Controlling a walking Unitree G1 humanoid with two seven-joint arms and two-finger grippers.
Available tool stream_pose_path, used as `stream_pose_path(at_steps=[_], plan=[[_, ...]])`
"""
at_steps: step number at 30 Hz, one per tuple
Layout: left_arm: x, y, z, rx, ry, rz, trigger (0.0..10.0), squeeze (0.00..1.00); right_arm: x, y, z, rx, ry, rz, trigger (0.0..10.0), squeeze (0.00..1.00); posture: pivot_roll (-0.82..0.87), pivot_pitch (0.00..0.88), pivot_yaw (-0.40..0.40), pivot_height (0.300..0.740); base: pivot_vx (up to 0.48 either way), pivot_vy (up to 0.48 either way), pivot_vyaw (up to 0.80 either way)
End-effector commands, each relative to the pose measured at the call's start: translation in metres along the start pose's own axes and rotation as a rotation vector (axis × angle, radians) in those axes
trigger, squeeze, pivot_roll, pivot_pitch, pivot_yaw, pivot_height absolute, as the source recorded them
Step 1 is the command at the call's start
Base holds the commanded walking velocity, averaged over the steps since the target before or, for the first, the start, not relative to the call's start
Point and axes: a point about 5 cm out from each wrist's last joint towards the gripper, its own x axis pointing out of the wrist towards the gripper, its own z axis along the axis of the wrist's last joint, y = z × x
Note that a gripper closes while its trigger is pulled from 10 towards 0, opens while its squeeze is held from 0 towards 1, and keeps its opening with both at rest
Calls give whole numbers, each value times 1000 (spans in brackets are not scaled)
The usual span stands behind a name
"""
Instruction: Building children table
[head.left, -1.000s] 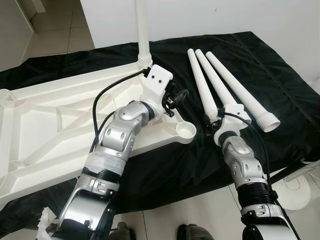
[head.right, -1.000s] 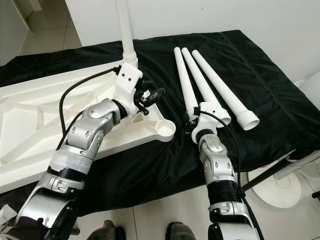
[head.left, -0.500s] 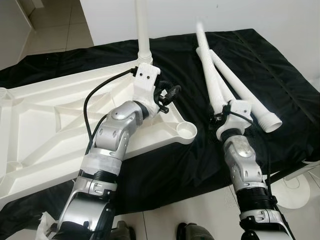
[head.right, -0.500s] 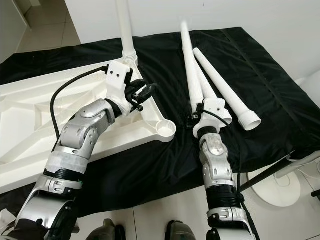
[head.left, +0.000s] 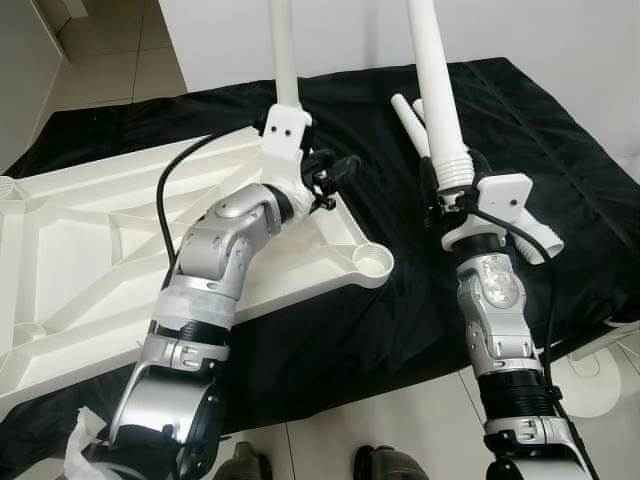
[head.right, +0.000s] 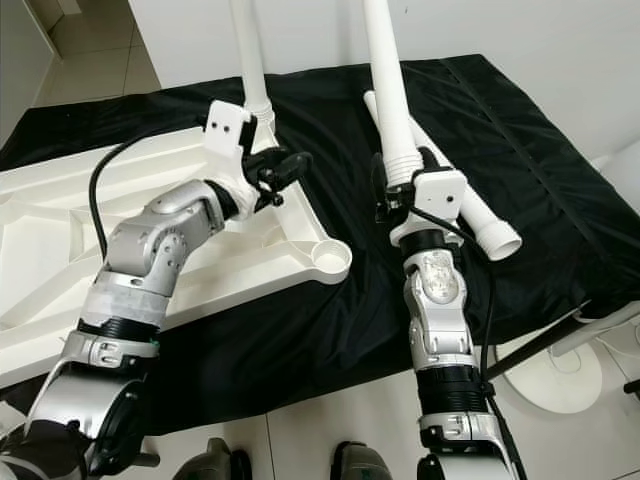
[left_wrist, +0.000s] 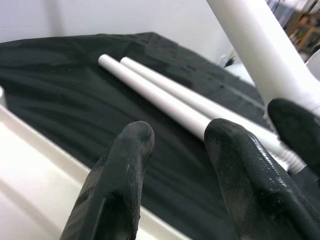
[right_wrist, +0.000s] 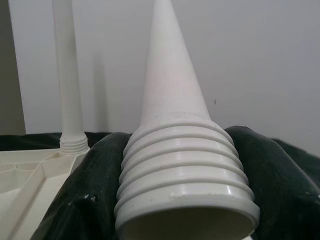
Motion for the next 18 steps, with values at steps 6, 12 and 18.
stream_pose_path(at_steps=[6, 12, 18], plan=[[2, -4, 24, -117, -50, -197, 10000, 0, 14, 16, 28, -55, -169, 106, 10000, 0, -107, 50, 69, 740, 0, 0, 0], [7, -4, 47, -224, -109, -274, 10000, 0, 17, 27, 39, -71, -236, 173, 10000, 0, -108, 46, 71, 740, 0, 0, 0], [8, -5, 64, -316, -148, -357, 10000, 0, 17, 35, 44, -102, -265, 237, 10000, 0, -116, 43, 77, 740, 0, 0, 0]])
